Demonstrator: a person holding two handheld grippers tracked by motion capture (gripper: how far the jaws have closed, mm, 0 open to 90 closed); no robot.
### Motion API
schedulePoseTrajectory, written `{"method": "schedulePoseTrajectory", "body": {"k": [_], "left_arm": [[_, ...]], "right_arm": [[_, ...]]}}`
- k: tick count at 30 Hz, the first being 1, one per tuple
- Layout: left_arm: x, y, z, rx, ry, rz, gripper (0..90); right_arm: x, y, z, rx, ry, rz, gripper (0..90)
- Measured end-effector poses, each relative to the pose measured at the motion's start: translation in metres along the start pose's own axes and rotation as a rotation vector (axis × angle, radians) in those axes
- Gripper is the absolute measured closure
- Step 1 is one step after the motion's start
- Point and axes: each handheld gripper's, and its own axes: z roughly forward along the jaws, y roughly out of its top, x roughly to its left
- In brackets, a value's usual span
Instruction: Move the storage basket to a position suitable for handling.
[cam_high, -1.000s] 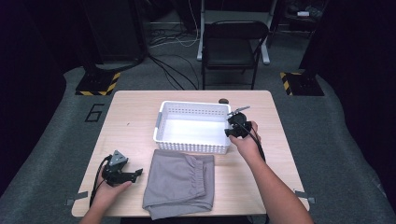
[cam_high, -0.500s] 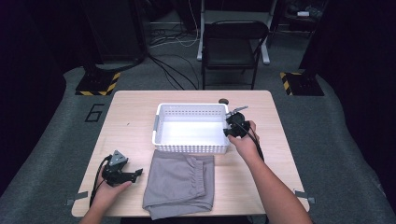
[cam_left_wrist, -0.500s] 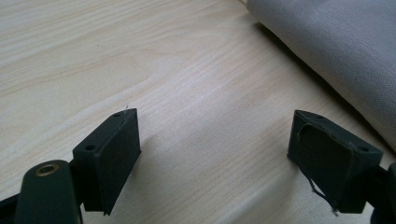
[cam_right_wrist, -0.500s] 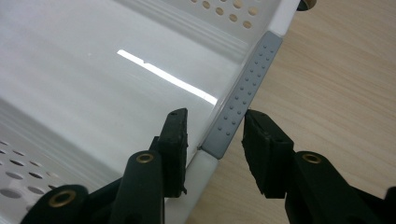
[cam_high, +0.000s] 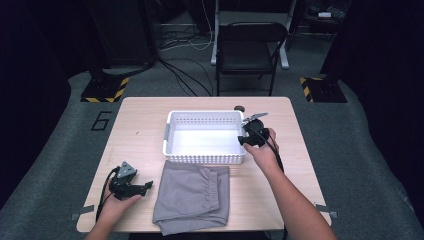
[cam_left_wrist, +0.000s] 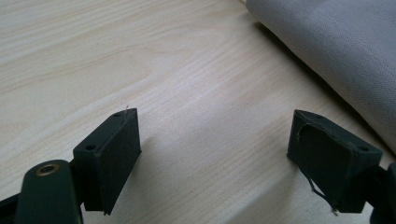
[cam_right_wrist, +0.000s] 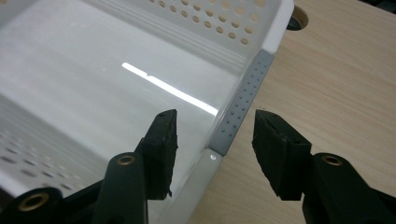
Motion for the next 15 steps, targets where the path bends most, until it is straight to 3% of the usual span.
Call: {"method": "schedulePoseTrajectory", "body": {"k": [10,15], "left_arm": [[-0.002,0.000,0.001,-0.011,0.015,-0.012,17.0],[-0.003,0.001,0.000,-0.004,0.005,-0.020,17.8]], "right_arm": [[0.018,-0.022,-0.034,-0.033,0.032,-0.057,45.2],[0.025,-0.033,-0.046,-0.040,0.068,-0.042,45.1]]}}
